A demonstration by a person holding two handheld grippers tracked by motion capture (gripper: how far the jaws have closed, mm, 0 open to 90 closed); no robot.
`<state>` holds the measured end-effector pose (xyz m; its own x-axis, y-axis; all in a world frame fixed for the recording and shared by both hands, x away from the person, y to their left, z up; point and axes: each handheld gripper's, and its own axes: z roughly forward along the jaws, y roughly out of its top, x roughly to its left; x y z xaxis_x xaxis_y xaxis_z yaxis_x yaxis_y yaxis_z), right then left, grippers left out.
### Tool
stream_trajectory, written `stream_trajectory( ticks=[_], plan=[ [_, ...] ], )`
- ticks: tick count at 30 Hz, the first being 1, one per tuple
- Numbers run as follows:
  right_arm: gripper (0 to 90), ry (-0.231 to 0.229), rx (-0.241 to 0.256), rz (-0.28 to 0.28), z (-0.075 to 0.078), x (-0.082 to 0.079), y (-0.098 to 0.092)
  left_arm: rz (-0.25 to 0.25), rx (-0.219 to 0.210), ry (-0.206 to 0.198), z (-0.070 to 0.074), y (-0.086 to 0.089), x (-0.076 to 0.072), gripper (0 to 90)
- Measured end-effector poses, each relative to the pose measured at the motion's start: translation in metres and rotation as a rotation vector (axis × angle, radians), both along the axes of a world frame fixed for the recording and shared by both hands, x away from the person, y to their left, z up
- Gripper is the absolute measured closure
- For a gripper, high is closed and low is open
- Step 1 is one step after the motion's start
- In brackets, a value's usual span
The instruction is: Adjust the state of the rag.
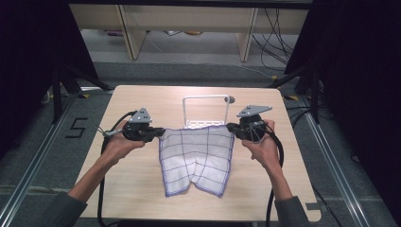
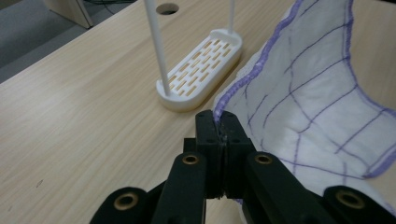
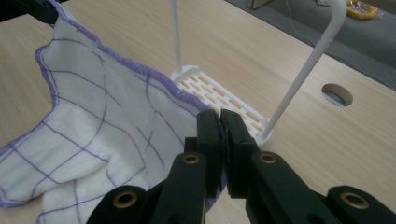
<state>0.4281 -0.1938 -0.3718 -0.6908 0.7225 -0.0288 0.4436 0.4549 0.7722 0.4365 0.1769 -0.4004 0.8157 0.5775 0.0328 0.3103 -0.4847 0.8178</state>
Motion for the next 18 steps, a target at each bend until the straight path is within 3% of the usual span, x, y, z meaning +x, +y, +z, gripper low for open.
stream_trajectory(
  ticks=[1, 2, 4, 7, 13, 15, 16, 18],
  plan=[
    [87.4, -0.006, 0.002, 0.008, 0.004, -0.003, 0.000, -0.014, 0.011, -0.006, 0.004, 0.001, -0.002, 87.9],
    [87.4, -0.043, -0.004, 0.026, 0.007, -0.004, -0.001, -0.019, 0.005, -0.012, 0.008, 0.001, -0.005, 87.9],
    [87.4, -0.034, 0.014, 0.019, 0.017, -0.013, -0.002, -0.022, -0.017, -0.019, 0.019, 0.003, -0.013, 87.9],
    [87.5, -0.064, 0.048, 0.024, 0.030, -0.023, -0.004, -0.039, -0.051, 0.001, 0.035, 0.007, -0.022, 87.8],
    [87.5, -0.064, 0.065, 0.031, 0.041, -0.042, -0.002, -0.058, -0.047, 0.010, 0.053, 0.010, -0.039, 87.8],
    [87.5, -0.048, 0.074, 0.034, 0.047, -0.050, -0.002, -0.077, -0.044, 0.026, 0.059, 0.011, -0.045, 87.8],
    [87.5, -0.018, 0.079, 0.038, 0.050, -0.054, -0.001, -0.080, -0.048, 0.023, 0.061, 0.012, -0.048, 87.8],
    [87.6, -0.042, 0.061, 0.059, 0.057, -0.057, -0.002, -0.088, -0.055, 0.032, 0.066, 0.014, -0.052, 87.8]
  ],
)
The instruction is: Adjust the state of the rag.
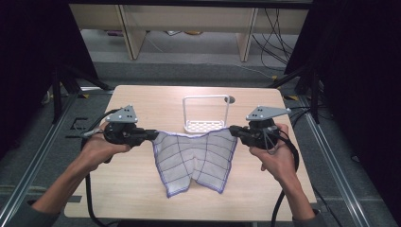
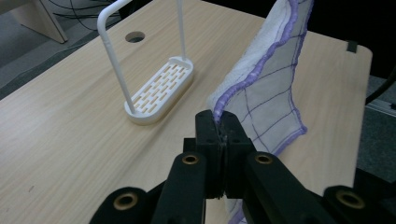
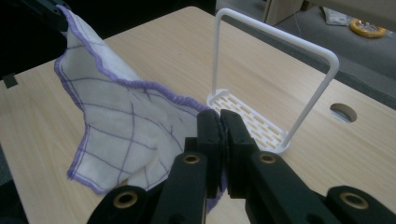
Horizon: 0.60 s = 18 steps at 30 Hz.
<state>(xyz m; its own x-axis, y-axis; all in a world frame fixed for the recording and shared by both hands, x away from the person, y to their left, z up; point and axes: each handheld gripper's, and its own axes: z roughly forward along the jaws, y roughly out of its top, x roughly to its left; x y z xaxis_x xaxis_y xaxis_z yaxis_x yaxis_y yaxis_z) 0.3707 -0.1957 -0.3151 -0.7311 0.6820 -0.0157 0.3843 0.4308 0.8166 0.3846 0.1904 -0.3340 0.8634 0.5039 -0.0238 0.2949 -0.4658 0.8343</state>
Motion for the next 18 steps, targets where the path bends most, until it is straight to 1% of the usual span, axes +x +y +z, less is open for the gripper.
stream_trajectory(
  ticks=[1, 2, 3, 4, 5, 6, 7, 8, 9, 10, 11, 12, 13, 14, 15, 16, 17, 18],
  plan=[
    [87.5, 0.021, 0.009, -0.005, 0.005, -0.004, 0.000, -0.001, -0.006, 0.000, 0.004, 0.001, -0.003, 87.8],
    [87.6, 0.018, 0.009, 0.003, 0.010, -0.008, 0.000, -0.011, -0.016, -0.003, 0.010, 0.003, -0.006, 87.8],
    [87.6, -0.001, 0.003, 0.019, 0.016, -0.012, 0.001, -0.018, -0.026, -0.001, 0.013, 0.004, -0.008, 87.8],
    [87.6, 0.011, 0.005, 0.022, 0.020, -0.015, 0.001, -0.029, -0.041, 0.004, 0.018, 0.006, -0.012, 87.8],
    [87.6, 0.007, 0.007, 0.048, 0.025, -0.019, 0.000, -0.036, -0.048, 0.007, 0.021, 0.007, -0.014, 87.8],
    [87.6, 0.024, 0.018, 0.039, 0.028, -0.023, 0.001, -0.046, -0.048, 0.008, 0.025, 0.009, -0.017, 87.8],
    [87.6, 0.028, 0.014, 0.047, 0.033, -0.027, 0.001, -0.053, -0.055, 0.009, 0.030, 0.009, -0.021, 87.8],
    [87.6, 0.029, 0.032, 0.054, 0.036, -0.031, 0.001, -0.065, -0.067, 0.003, 0.036, 0.011, -0.026, 87.8],
    [87.6, 0.022, 0.034, 0.069, 0.042, -0.037, 0.001, -0.072, -0.075, 0.008, 0.041, 0.012, -0.030, 87.7],
    [87.6, 0.011, 0.034, 0.088, 0.045, -0.039, 0.000, -0.083, -0.092, 0.012, 0.046, 0.014, -0.034, 87.7],
    [87.6, 0.004, 0.043, 0.093, 0.049, -0.043, 0.000, -0.087, -0.080, 0.004, 0.050, 0.015, -0.038, 87.7],
    [87.6, 0.020, 0.066, 0.096, 0.052, -0.047, -0.001, -0.095, -0.068, -0.001, 0.053, 0.016, -0.041, 87.7],
    [87.6, 0.010, 0.066, 0.121, 0.054, -0.050, -0.001, -0.096, -0.066, 0.000, 0.055, 0.017, -0.043, 87.7],
    [87.6, 0.018, 0.067, 0.115, 0.056, -0.055, 0.000, -0.103, -0.060, 0.011, 0.056, 0.017, -0.045, 87.7],
    [87.6, 0.015, 0.056, 0.124, 0.058, -0.057, 0.000, -0.108, -0.058, 0.015, 0.055, 0.016, -0.045, 87.7],
    [87.6, 0.020, 0.052, 0.128, 0.058, -0.057, 0.000, -0.106, -0.062, 0.027, 0.054, 0.015, -0.045, 87.7],
    [87.6, 0.029, 0.061, 0.119, 0.057, -0.057, 0.001, -0.117, -0.055, 0.043, 0.051, 0.013, -0.042, 87.7],
    [87.5, 0.029, 0.047, 0.121, 0.057, -0.053, 0.000, -0.111, -0.062, 0.045, 0.048, 0.011, -0.039, 87.7]
  ],
)
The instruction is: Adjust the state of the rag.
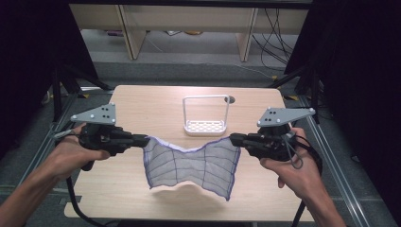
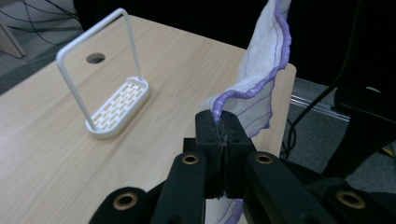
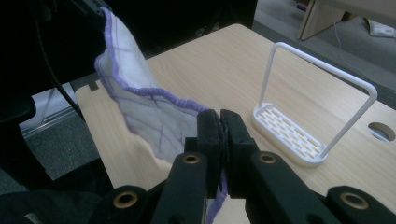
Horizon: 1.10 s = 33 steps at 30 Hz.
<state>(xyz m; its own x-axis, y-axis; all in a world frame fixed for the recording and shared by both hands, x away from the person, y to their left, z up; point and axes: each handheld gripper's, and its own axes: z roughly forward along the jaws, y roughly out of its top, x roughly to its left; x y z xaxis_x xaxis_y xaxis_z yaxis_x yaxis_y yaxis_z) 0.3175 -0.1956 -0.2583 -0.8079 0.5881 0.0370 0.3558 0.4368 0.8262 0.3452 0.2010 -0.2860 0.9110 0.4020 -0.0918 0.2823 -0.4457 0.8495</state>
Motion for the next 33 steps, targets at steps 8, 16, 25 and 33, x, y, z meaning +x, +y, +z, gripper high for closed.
stream_trajectory(
  ticks=[8, 16, 25, 33],
  plan=[
    [87.5, 0.115, -0.084, -0.114, -0.039, 0.064, 0.008, 0.064, 0.074, 0.068, -0.048, -0.028, 0.060, 87.7],
    [87.4, 0.125, -0.137, -0.172, -0.098, 0.123, 0.013, 0.164, 0.204, 0.044, -0.105, -0.037, 0.108, 87.4],
    [87.2, 0.154, -0.118, -0.169, -0.134, 0.119, -0.006, 0.129, 0.211, -0.004, -0.132, -0.037, 0.094, 86.9],
    [86.8, 0.168, -0.121, -0.146, -0.164, 0.072, -0.013, 0.034, 0.222, -0.001, -0.158, -0.036, 0.052, 86.8]
  ],
)
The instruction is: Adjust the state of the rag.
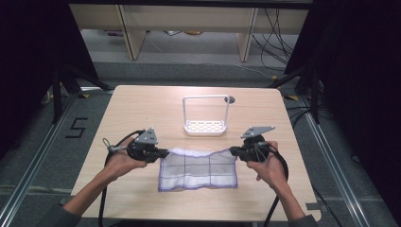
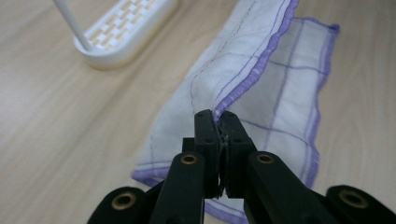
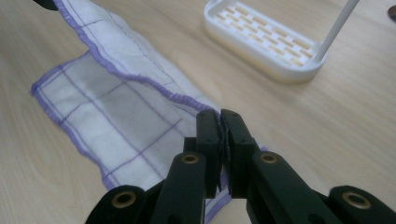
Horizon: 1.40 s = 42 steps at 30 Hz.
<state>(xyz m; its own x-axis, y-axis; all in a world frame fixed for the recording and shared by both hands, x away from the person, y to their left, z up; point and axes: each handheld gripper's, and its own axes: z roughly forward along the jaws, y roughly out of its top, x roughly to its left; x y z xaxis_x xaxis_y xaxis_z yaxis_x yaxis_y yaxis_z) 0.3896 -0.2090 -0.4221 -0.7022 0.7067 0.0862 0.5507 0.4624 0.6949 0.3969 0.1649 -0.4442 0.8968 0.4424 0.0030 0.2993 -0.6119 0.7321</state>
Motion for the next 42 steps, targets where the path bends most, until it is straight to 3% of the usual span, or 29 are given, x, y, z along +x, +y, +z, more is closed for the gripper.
stream_trajectory(
  ticks=[1, 3, 4, 5, 6, 7, 8, 11, 13, 14, 17, 18, 20, 21, 22, 23, 24, 26, 27, 28, 29, 32, 33, 35, 36, 38, 41, 42],
  plan=[
    [86.8, 0.003, -0.002, 0.009, -0.003, -0.004, 0.000, 0.003, -0.014, 0.012, -0.007, 0.000, -0.007, 86.9],
    [86.7, 0.018, -0.020, 0.031, -0.011, -0.013, 0.000, -0.018, 0.012, 0.012, -0.015, 0.001, -0.015, 86.8],
    [86.6, 0.010, -0.005, 0.038, -0.016, -0.015, 0.001, -0.023, 0.001, 0.019, -0.021, 0.001, -0.020, 86.8],
    [86.5, -0.010, -0.018, 0.060, -0.022, -0.017, 0.002, -0.037, 0.012, 0.022, -0.027, 0.002, -0.025, 86.7],
    [86.4, 0.011, -0.049, 0.069, -0.025, -0.022, 0.001, -0.039, 0.011, 0.018, -0.031, 0.002, -0.029, 86.6],
    [86.3, 0.010, -0.056, 0.065, -0.027, -0.024, 0.001, -0.024, -0.008, 0.041, -0.037, 0.001, -0.035, 86.5],
    [86.3, 0.008, -0.053, 0.071, -0.031, -0.028, 0.001, -0.037, -0.002, 0.037, -0.041, 0.002, -0.037, 86.5],
    [86.3, -0.001, -0.055, 0.074, -0.040, -0.033, -0.001, -0.034, -0.005, 0.047, -0.048, 0.000, -0.043, 86.4],
    [86.3, 0.018, -0.052, 0.061, -0.044, -0.039, -0.002, -0.048, 0.023, 0.035, -0.050, 0.000, -0.046, 86.4],
    [86.3, -0.002, -0.045, 0.063, -0.047, -0.042, -0.001, -0.055, 0.036, 0.024, -0.050, 0.000, -0.047, 86.2],
    [85.7, 0.008, -0.067, 0.086, -0.050, -0.051, 0.000, -0.065, 0.056, 0.030, -0.052, -0.001, -0.050, 85.8],
    [84.1, -0.007, -0.082, 0.092, -0.053, -0.053, -0.001, -0.090, 0.071, 0.028, -0.053, -0.002, -0.050, 84.5],
    [79.1, 0.009, -0.071, 0.083, -0.057, -0.057, -0.001, -0.090, 0.074, 0.046, -0.058, -0.003, -0.053, 79.6],
    [73.2, 0.001, -0.059, 0.070, -0.061, -0.058, -0.001, -0.090, 0.055, 0.069, -0.060, -0.003, -0.054, 74.8],
    [66.8, 0.034, -0.061, 0.054, -0.060, -0.060, -0.002, -0.083, 0.039, 0.077, -0.061, -0.003, -0.054, 68.8],
    [61.7, 0.037, -0.061, 0.046, -0.062, -0.061, -0.004, -0.069, 0.014, 0.088, -0.059, -0.002, -0.054, 61.8],
    [57.9, 0.054, -0.028, 0.005, -0.061, -0.064, -0.005, -0.063, 0.009, 0.091, -0.057, -0.001, -0.054, 54.3],
    [53.1, 0.019, -0.001, -0.018, -0.056, -0.064, -0.012, -0.024, -0.031, 0.094, -0.048, 0.003, -0.052, 42.2],
    [51.7, 0.007, 0.031, -0.032, -0.053, -0.065, -0.014, -0.016, -0.048, 0.086, -0.043, 0.005, -0.050, 39.1],
    [49.6, 0.013, 0.026, -0.064, -0.048, -0.067, -0.017, 0.009, -0.067, 0.084, -0.038, 0.007, -0.047, 37.2],
    [48.4, -0.014, 0.028, -0.088, -0.046, -0.066, -0.020, 0.019, -0.085, 0.069, -0.034, 0.009, -0.043, 35.5],
    [47.3, -0.013, -0.003, -0.150, -0.047, -0.064, -0.020, 0.074, -0.086, 0.044, -0.024, 0.014, -0.030, 33.8],
    [46.8, 0.010, -0.018, -0.167, -0.048, -0.065, -0.018, 0.103, -0.086, 0.044, -0.023, 0.014, -0.024, 33.7],
    [46.0, 0.030, -0.034, -0.171, -0.056, -0.063, -0.012, 0.157, -0.058, 0.048, -0.023, 0.014, -0.011, 33.0],
    [45.4, 0.036, -0.045, -0.164, -0.060, -0.063, -0.008, 0.185, -0.081, 0.058, -0.025, 0.012, -0.007, 32.8],
    [44.8, 0.049, -0.048, -0.161, -0.066, -0.064, -0.002, 0.205, -0.029, 0.057, -0.029, 0.013, 0.005, 32.8],
    [42.7, 0.096, -0.069, -0.172, -0.069, -0.065, 0.002, 0.235, -0.008, 0.066, -0.038, 0.010, 0.017, 32.7],
    [41.7, 0.081, -0.070, -0.176, -0.071, -0.064, 0.003, 0.231, 0.004, 0.076, -0.042, 0.009, 0.021, 32.6]
  ],
)
